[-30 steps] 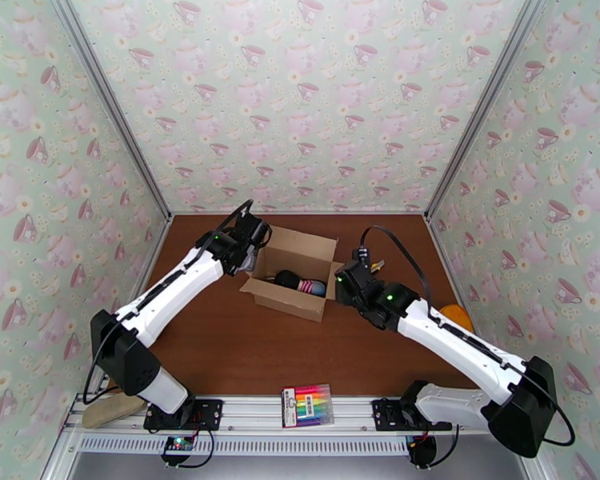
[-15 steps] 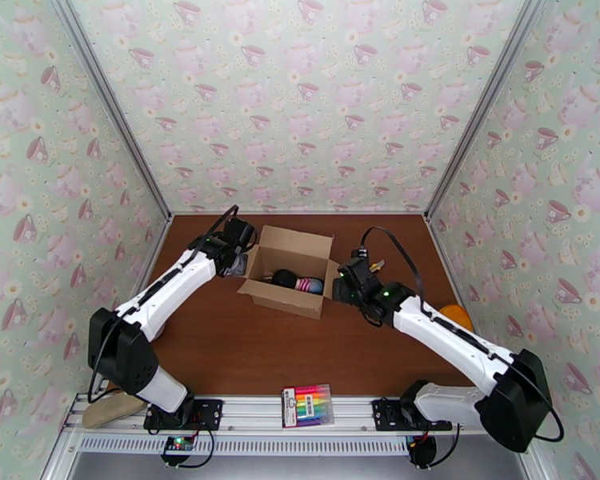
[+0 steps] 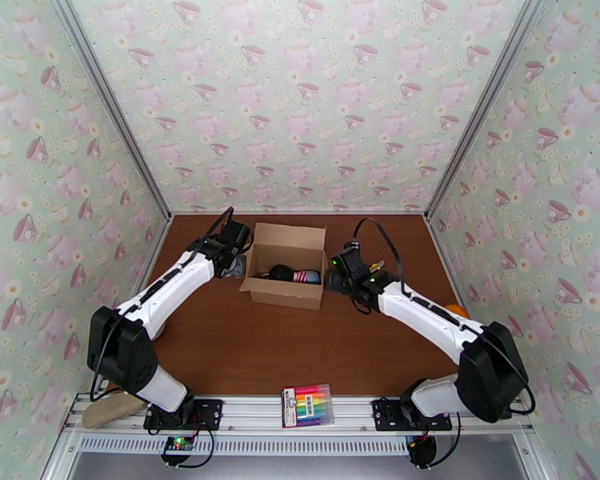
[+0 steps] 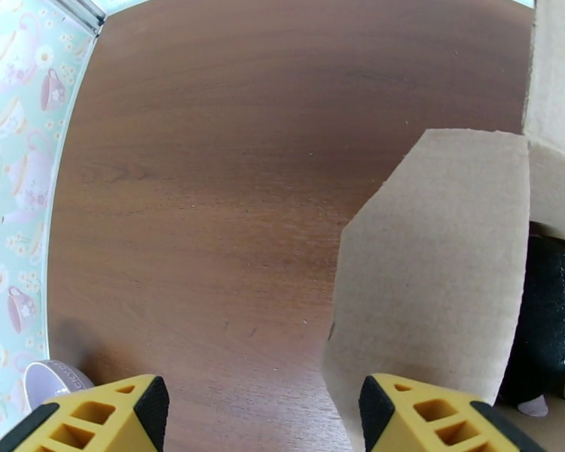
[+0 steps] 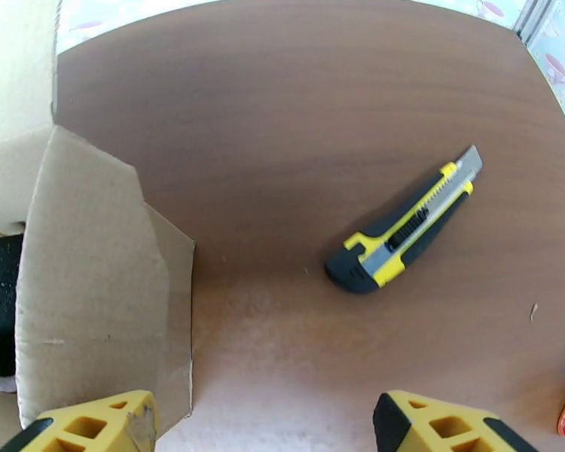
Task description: Unpack the express box
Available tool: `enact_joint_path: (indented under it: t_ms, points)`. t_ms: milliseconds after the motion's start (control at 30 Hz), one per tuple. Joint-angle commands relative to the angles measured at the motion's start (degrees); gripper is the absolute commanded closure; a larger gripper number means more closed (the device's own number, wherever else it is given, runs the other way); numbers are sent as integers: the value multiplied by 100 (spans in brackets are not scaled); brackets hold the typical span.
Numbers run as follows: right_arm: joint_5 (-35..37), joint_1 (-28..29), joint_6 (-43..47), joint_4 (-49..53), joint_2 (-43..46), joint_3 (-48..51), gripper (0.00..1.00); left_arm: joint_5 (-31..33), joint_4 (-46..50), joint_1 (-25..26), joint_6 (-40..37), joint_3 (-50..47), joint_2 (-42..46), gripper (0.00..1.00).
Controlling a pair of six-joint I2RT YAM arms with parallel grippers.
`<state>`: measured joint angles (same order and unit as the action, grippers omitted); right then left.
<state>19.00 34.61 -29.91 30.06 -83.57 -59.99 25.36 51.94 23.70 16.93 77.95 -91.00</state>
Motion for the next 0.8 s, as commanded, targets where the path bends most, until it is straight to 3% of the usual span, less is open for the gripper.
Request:
enact_joint_path:
  t_ms: [0, 300, 767]
  points:
    - [-268, -15, 190, -269, -215, -233, 20, -323, -157, 29, 126, -115, -62, 27]
    - [-354, -139, 390, -229, -263, -431, 21, -358, -215, 20, 179, -130, -24, 27]
    - [-455, -139, 949, 387, 562, -1117, 20, -475, 60, 73, 164, 149, 603, 27]
